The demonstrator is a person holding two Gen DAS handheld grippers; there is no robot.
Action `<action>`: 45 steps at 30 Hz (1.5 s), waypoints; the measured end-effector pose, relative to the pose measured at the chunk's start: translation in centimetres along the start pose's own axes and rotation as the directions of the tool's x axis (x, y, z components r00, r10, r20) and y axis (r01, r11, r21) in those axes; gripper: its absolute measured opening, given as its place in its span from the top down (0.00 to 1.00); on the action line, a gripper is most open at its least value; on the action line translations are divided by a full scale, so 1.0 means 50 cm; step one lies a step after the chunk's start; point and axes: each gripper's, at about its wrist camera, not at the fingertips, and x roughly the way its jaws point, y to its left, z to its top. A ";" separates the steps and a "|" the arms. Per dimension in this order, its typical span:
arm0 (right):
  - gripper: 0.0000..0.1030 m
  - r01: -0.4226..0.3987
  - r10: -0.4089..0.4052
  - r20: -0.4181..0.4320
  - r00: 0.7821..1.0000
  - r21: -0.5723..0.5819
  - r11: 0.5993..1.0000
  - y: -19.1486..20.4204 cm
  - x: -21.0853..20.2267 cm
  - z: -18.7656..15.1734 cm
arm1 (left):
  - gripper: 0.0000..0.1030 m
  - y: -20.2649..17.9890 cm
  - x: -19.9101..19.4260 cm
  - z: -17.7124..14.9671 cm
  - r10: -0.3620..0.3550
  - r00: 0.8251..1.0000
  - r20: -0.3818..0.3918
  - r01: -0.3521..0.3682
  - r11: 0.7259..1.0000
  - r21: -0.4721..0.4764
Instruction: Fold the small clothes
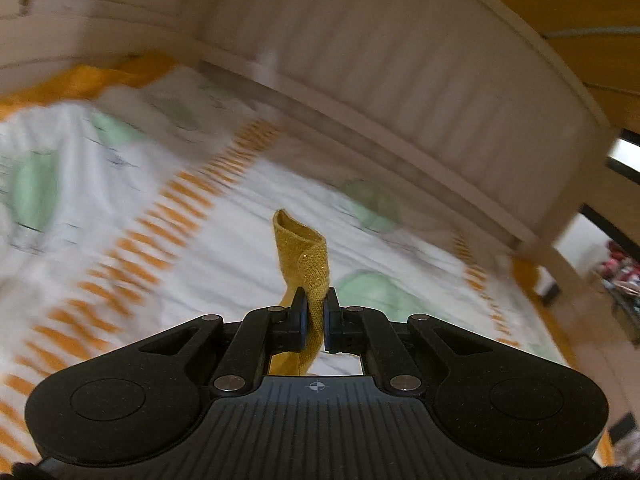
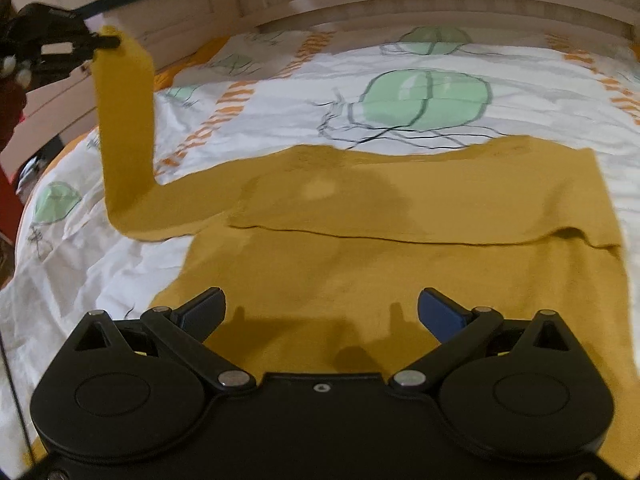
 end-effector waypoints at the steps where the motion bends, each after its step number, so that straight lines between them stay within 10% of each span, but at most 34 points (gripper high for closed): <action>1: 0.01 0.007 -0.007 0.004 1.000 0.011 1.000 -0.011 -0.006 -0.001 | 0.93 -0.022 0.020 -0.013 -0.022 1.000 -0.015 0.022 1.000 -0.001; 22: 0.01 0.061 -0.064 0.011 0.998 0.152 0.986 -0.139 -0.048 -0.030 | 0.91 -0.261 0.299 -0.277 -0.073 0.959 -0.275 0.111 0.986 0.123; 30: 0.01 0.075 -0.077 0.007 0.997 0.182 0.980 -0.155 -0.052 -0.022 | 0.54 -0.272 0.246 -0.273 -0.102 0.964 -0.247 0.156 0.965 0.210; 45: 0.10 0.049 -0.056 0.028 0.998 0.209 0.977 -0.163 -0.003 0.070 | 0.45 -0.103 0.139 -0.358 0.182 0.960 -0.212 -0.120 0.955 0.273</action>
